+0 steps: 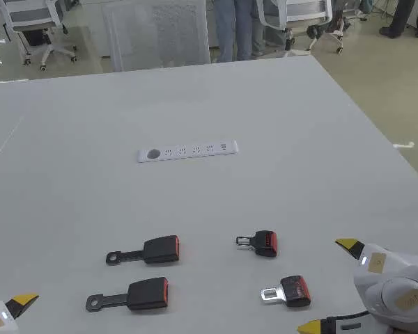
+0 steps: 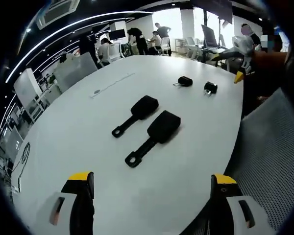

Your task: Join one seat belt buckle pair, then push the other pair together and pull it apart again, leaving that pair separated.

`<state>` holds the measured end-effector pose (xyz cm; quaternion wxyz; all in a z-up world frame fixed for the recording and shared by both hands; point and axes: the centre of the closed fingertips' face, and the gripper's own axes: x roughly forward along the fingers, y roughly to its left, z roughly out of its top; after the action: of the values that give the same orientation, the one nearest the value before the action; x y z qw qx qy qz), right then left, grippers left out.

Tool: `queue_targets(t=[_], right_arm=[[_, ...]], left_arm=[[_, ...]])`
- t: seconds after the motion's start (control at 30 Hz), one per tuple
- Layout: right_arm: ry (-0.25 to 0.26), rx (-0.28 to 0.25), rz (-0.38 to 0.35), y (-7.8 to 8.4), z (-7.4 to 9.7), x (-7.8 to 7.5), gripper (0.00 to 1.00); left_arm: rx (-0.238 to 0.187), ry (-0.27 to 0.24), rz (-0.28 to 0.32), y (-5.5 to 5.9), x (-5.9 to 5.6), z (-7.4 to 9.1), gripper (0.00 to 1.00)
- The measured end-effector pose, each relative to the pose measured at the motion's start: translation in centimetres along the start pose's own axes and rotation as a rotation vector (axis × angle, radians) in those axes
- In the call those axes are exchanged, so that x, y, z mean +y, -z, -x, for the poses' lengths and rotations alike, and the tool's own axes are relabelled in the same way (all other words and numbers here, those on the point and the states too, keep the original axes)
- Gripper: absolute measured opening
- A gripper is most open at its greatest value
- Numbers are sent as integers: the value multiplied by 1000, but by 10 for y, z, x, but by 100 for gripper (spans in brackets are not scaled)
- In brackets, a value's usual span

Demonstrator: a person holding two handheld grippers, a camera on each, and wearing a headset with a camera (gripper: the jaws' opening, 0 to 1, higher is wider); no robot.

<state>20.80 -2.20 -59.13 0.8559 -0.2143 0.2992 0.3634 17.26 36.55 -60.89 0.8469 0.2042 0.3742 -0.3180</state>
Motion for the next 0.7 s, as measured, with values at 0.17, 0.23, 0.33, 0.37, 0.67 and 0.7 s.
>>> queue_targets(t=[0.17,0.23,0.33,0.37,0.67,0.7], right_arm=[[-3,-2,5,-2,-1,3,99],[-5,-2,6,-2,-1,4,99],[-7,-3,9,-4,-1,5,99],[-8,-5,9,-4,-2,5,99],[-11,-3,23,-6,-5,5,99],[-12,-5,19,-6,-5,6,99]], left_arm=[[5,-2,-2,1,0,-1,100],[4,-7,-6,1,1,-2,100],[4,-8,-7,1,0,-2,100],[5,-8,-6,2,0,-2,100],[7,-6,-14,4,-1,0,100],[7,-5,-15,5,-1,0,100]])
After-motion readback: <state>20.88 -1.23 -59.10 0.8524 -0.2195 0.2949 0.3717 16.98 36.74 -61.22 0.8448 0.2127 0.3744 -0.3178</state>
